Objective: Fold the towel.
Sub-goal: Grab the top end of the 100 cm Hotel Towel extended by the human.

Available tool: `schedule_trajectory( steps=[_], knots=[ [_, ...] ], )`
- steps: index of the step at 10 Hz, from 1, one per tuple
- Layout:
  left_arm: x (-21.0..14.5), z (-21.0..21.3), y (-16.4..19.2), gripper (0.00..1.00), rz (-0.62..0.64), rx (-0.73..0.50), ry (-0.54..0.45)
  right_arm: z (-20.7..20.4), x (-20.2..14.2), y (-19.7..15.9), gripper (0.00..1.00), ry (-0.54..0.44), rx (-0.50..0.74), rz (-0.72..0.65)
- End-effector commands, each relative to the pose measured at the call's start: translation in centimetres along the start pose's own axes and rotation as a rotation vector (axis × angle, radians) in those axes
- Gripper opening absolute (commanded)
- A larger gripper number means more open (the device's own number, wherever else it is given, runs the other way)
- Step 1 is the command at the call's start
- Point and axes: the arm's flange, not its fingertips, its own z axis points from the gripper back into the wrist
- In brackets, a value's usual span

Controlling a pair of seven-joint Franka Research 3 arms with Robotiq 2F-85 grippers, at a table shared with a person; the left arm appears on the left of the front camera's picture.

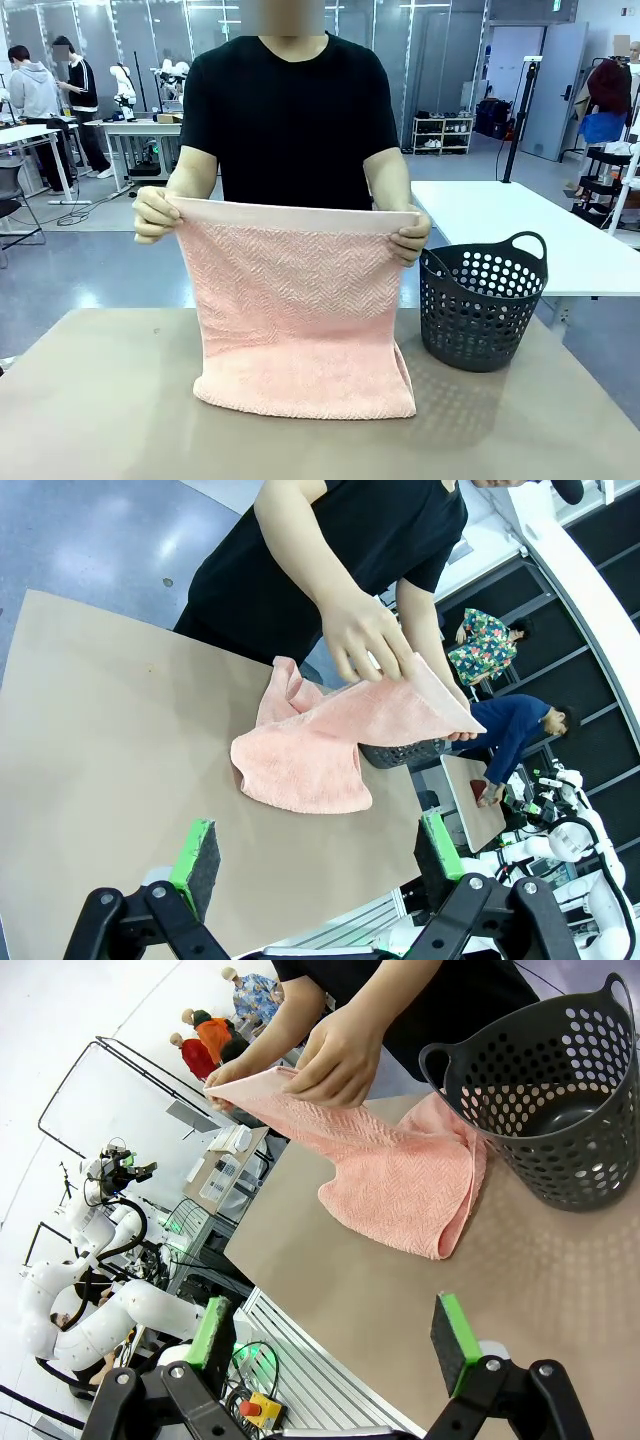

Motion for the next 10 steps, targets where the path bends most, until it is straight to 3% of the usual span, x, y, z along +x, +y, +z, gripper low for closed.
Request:
schedule_trajectory(
  steps=[1,3,5,8,10],
  knots=[
    [0.2,0.0,0.2,1.0,-0.015,-0.008,0.003,0.0,0.2,0.0,1.0,-0.01,0.01,0.019],
    [0.0,0.0,0.0,1.0,0.0,0.0,0.0,0.0,0.0,0.0,1.0,0.0,0.0,0.0],
    [2.8,-0.4,-0.7,1.0,-0.177,0.072,0.137,1.1,2.6,1.4,1.0,0.124,-0.098,0.171],
    [6.3,-0.7,-1.8,1.0,-0.293,0.093,0.298,1.4,6.0,4.0,1.0,0.3,-0.173,0.318],
    [9.3,-2.0,-4.5,1.0,-0.451,0.127,0.419,1.0,8.5,6.6,1.0,0.444,-0.238,0.426]
  ],
)
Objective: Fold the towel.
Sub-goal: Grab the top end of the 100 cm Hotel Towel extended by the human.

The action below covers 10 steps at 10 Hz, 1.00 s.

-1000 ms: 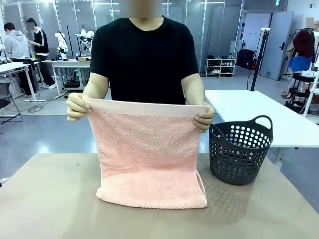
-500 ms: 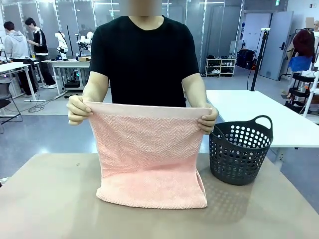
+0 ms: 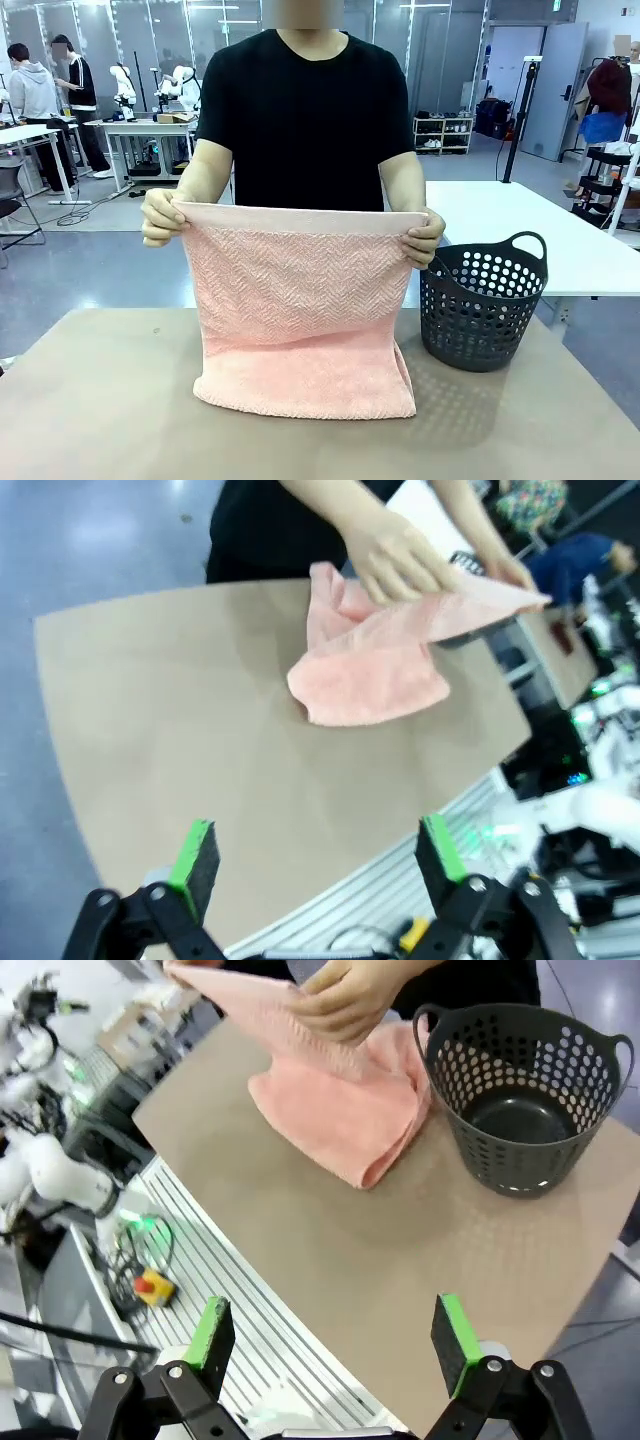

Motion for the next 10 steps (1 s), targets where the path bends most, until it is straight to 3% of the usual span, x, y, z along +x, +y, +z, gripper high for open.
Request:
schedule_trajectory(
  steps=[1,5,8,10],
  knots=[
    [4.1,0.6,-1.1,1.0,-0.175,0.037,0.139,0.2,2.7,0.9,1.0,0.144,-0.067,0.148],
    [11.0,-3.9,-5.6,1.0,-0.412,0.043,0.373,-4.0,8.4,5.5,1.0,0.364,-0.111,0.353],
    [11.3,-5.0,-6.7,1.0,-0.452,-0.003,0.341,-5.8,9.7,6.4,1.0,0.348,-0.087,0.382],
    [11.6,-5.9,-7.1,1.0,-0.415,0.017,0.35,-5.7,9.5,6.9,1.0,0.364,-0.069,0.381]
  ],
)
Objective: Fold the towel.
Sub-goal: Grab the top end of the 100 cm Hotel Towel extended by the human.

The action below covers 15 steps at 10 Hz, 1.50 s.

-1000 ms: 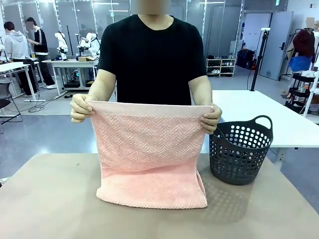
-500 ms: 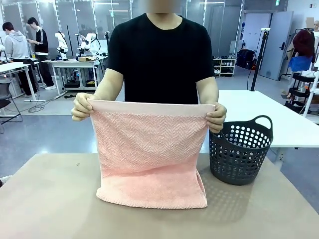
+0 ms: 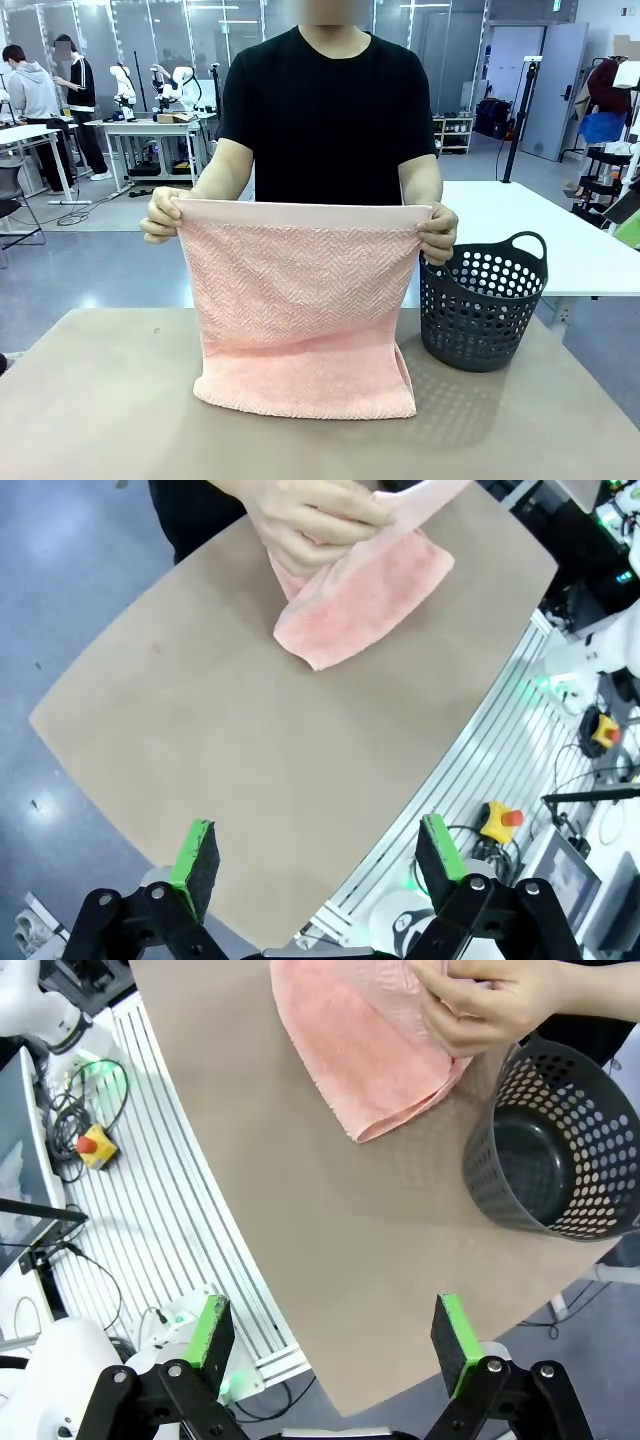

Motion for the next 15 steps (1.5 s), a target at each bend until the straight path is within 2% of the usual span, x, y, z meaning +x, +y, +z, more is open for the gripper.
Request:
schedule_trajectory(
  steps=[1,3,4,5,7,9,11,13,15],
  knots=[
    [0.1,-0.1,-0.2,1.0,0.013,-0.002,0.001,0.2,-0.3,0.1,1.0,0.008,-0.002,-0.014],
    [0.0,0.0,0.0,1.0,0.002,0.001,0.0,0.1,-0.1,-0.1,1.0,-0.002,0.0,-0.003],
    [1.9,0.6,0.0,1.0,-0.123,0.025,0.105,0.9,2.1,0.4,1.0,0.093,-0.02,0.136],
    [5.2,1.1,0.2,1.0,-0.248,0.043,0.188,1.5,5.4,0.7,1.0,0.206,-0.048,0.22],
    [10.9,1.0,0.0,1.0,-0.464,0.05,0.296,1.8,10.4,0.7,1.0,0.34,-0.049,0.35],
    [16.4,-0.4,-0.8,1.0,-0.651,0.004,0.338,1.4,14.4,1.3,1.0,0.419,-0.05,0.467],
    [21.8,-2.8,-2.3,1.0,-0.799,-0.03,0.324,0.4,17.9,1.3,1.0,0.485,-0.066,0.558],
    [24.9,-5.7,-4.7,1.0,-0.83,-0.062,0.313,-0.8,20.1,1.9,1.0,0.422,-0.073,0.616],
    [25.7,-8.1,-7.1,1.0,-0.755,-0.087,0.302,-3.1,21.2,2.4,1.0,0.386,-0.065,0.614]
  ],
)
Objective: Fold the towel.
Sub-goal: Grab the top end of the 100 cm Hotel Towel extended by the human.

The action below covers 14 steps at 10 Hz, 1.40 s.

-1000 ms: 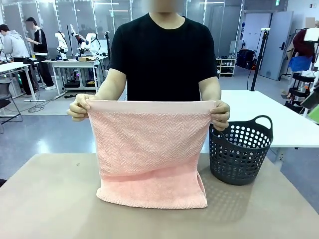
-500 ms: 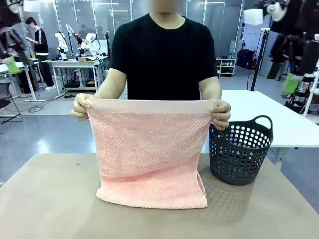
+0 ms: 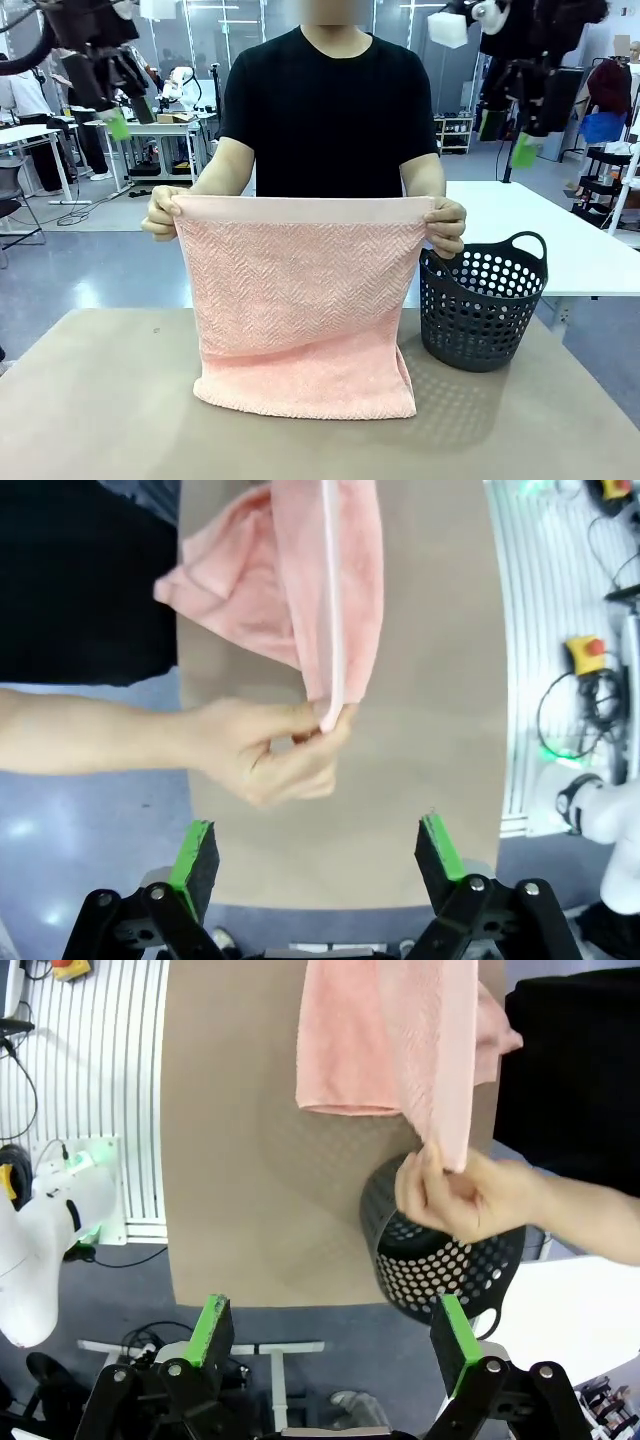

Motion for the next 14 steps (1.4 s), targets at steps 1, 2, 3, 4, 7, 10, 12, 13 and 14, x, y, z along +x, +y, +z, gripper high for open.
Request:
schedule_trajectory(
  steps=[1,2,3,4,7,10,12,13,14],
  knots=[
    [2.0,-0.1,-1.3,1.0,0.104,-0.03,-0.031,-1.8,1.1,0.5,1.0,-0.049,-0.007,0.001],
    [3.0,-0.5,-2.3,1.0,0.133,0.014,0.002,-2.4,1.4,0.8,1.0,-0.076,-0.015,-0.002],
    [3.6,-1.1,-3.1,1.0,0.126,0.022,0.038,-3.1,1.7,0.9,1.0,-0.066,-0.023,-0.004],
    [3.8,-1.8,-3.7,1.0,0.14,0.036,0.066,-3.7,1.8,1.0,1.0,-0.077,-0.019,-0.012],
    [4.4,-1.4,-3.1,1.0,0.122,-0.01,0.038,-2.8,1.7,-0.1,1.0,-0.057,-0.004,0.016],
    [4.3,-2.4,-3.6,1.0,0.123,-0.022,0.045,-3.1,1.8,0.1,1.0,-0.067,-0.007,0.015],
    [6.2,-3.7,-4.2,1.0,0.127,0.012,0.126,-3.4,2.9,-1.4,1.0,-0.076,-0.041,0.076],
    [6.8,-3.9,-4.8,1.0,0.131,0.026,0.155,-3.4,3.3,-2.4,1.0,-0.088,-0.062,0.043],
    [7.2,-3.9,-5.4,1.0,0.118,0.037,0.159,-3.4,3.7,-3.3,1.0,-0.087,-0.09,0.03]
  ],
)
